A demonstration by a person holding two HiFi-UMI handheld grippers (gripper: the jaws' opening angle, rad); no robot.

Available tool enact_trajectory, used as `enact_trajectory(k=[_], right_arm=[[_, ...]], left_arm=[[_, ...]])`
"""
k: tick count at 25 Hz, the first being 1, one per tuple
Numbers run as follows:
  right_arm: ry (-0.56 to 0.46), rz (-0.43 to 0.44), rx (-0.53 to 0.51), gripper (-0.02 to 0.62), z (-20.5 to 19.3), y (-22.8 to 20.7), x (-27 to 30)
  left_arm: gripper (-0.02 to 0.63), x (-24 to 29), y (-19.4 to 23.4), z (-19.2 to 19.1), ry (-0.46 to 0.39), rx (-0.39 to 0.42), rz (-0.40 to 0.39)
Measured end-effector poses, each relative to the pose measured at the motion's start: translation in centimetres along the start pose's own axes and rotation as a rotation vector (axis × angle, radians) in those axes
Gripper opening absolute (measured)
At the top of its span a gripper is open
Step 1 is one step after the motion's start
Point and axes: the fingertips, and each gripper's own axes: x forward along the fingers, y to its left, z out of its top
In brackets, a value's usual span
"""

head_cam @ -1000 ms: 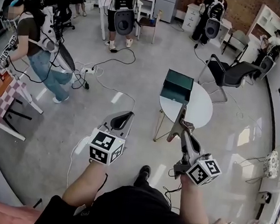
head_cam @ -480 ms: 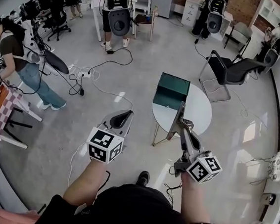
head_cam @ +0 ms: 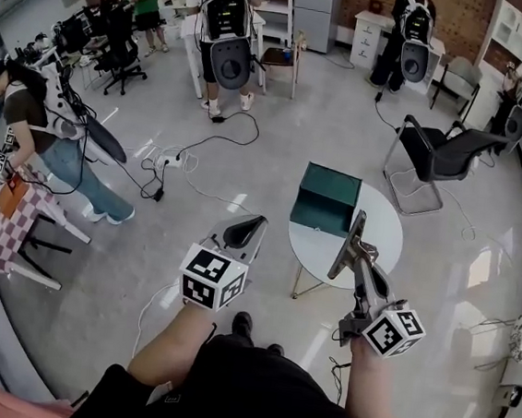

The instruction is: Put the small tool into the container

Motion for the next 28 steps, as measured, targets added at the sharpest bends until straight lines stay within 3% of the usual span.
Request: enact_trajectory(k=[9,18,28], right_arm=[[0.021,-0.013,-0.013,0.012,-0.6,-1.9,6.1],[0.016,-0.087,-0.028,0.012,1.8,-5.8,14.4],[0.066,-0.186,-0.035,0.012,0.3,-8.9,21.6]], left_arm=[[0.006,5.4,4.5,0.4,-0.032,-0.016,-0.034],[0.006,14.5,10.1,3.1,-0.033,-0.012,-0.111],[0.006,20.7,16.9,2.7,-0.007,-0.048,-0.173]])
